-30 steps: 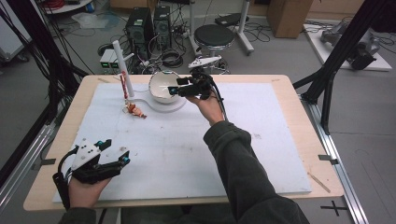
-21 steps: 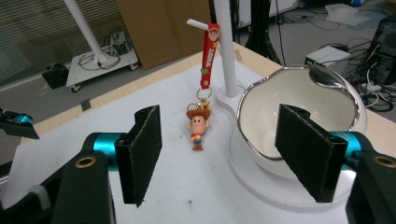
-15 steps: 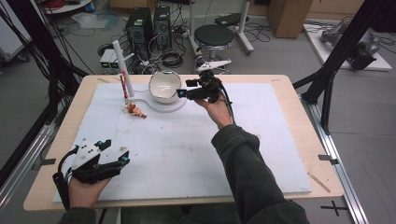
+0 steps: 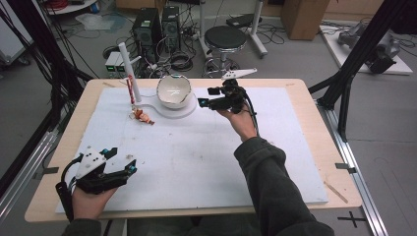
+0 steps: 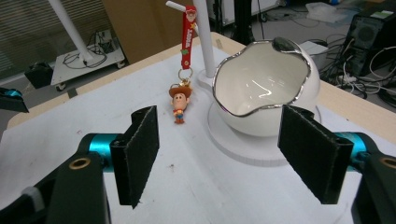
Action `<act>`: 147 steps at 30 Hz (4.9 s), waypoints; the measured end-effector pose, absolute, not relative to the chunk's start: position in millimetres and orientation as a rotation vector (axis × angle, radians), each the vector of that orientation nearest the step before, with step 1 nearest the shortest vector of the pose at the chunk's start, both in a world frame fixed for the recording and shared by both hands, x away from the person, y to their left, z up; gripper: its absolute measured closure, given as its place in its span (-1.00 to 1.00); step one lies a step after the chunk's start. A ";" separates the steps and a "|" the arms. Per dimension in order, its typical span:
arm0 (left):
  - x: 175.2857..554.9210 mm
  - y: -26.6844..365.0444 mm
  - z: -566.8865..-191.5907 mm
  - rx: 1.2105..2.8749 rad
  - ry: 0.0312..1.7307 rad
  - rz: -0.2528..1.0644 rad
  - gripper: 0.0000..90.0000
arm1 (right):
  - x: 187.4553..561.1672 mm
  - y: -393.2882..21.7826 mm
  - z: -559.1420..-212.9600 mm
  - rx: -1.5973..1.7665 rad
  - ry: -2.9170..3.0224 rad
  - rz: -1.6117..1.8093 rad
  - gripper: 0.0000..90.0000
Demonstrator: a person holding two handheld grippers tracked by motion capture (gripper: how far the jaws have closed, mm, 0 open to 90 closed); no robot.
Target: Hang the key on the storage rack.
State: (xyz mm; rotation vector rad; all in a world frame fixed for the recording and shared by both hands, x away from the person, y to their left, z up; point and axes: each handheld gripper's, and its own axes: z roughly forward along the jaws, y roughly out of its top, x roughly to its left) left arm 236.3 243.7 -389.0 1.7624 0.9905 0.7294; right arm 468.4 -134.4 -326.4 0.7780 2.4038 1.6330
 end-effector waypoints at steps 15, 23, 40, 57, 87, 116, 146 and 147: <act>237.0 244.4 -389.3 1.759 0.996 0.724 -0.43 | 453.4 -165.8 -327.6 0.797 2.360 1.624 -0.47; 237.1 244.5 -389.4 1.760 0.998 0.724 -0.43 | 446.8 -181.4 -327.8 0.808 2.339 1.628 -0.50; 237.2 244.3 -389.8 1.758 1.002 0.724 -0.43 | 430.0 -209.6 -333.6 0.826 2.313 1.592 -0.59; 238.1 244.1 -390.6 1.764 1.008 0.723 -0.43 | 408.8 -234.5 -347.3 0.839 2.292 1.575 -0.62; 240.6 243.2 -391.2 1.772 1.012 0.721 -0.43 | 378.0 -268.4 -360.4 0.867 2.262 1.515 -0.72; 242.9 242.6 -392.8 1.782 1.013 0.717 -0.43 | 348.1 -300.5 -384.4 0.927 2.238 1.493 -0.73; 244.7 242.9 -397.4 1.799 1.020 0.700 -0.43 | 321.9 -328.2 -395.7 0.966 2.197 1.497 -0.75; 244.8 242.8 -397.5 1.799 1.020 0.700 -0.43 | 321.1 -328.5 -395.9 0.964 2.197 1.493 -0.75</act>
